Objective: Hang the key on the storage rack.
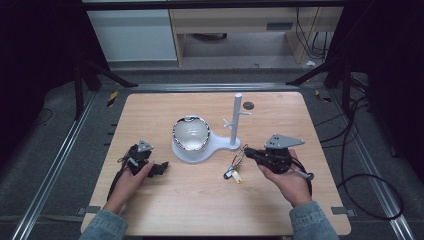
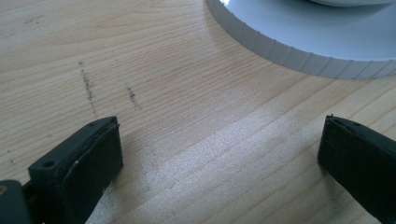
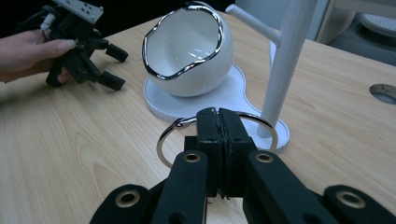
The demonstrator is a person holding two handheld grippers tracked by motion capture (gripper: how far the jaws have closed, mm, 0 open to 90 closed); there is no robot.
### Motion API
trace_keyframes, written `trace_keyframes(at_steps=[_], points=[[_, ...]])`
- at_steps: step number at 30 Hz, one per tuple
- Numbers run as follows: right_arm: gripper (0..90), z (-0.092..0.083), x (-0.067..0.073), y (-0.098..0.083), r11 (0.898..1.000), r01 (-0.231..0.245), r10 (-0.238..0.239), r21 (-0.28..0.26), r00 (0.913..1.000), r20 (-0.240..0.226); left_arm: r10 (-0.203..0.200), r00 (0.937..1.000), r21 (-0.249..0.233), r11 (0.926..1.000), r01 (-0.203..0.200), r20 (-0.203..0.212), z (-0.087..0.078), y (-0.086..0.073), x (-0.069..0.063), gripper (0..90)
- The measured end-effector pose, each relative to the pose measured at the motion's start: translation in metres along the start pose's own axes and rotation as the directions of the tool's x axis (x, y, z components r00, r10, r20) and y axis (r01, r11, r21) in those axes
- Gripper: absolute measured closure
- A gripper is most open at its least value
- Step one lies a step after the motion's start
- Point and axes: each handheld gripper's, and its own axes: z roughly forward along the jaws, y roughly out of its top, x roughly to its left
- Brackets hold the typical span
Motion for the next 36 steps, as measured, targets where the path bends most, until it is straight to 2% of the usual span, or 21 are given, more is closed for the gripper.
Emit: trace_keyframes(at_steps=[14, 25, 36], points=[[88.9, -0.014, -0.007, 0.013, 0.999, 0.001, 0.000, -0.044, 0.9998, 0.022, 0.000, 1.0000, 0.000, 1.0000, 0.000, 0.000, 0.000, 0.000, 0.000, 0.0], [88.9, -0.020, -0.013, 0.015, 0.998, -0.008, 0.010, -0.056, 0.9991, 0.040, 0.000, 1.0000, 0.000, 1.0000, 0.000, 0.000, 0.000, 0.000, 0.000, 0.0], [88.9, -0.034, -0.018, 0.023, 0.997, -0.003, 0.008, -0.080, 0.9978, 0.066, 0.001, 1.0000, 0.000, 1.0000, -0.001, 0.000, 0.000, 0.000, 0.000, 0.0]])
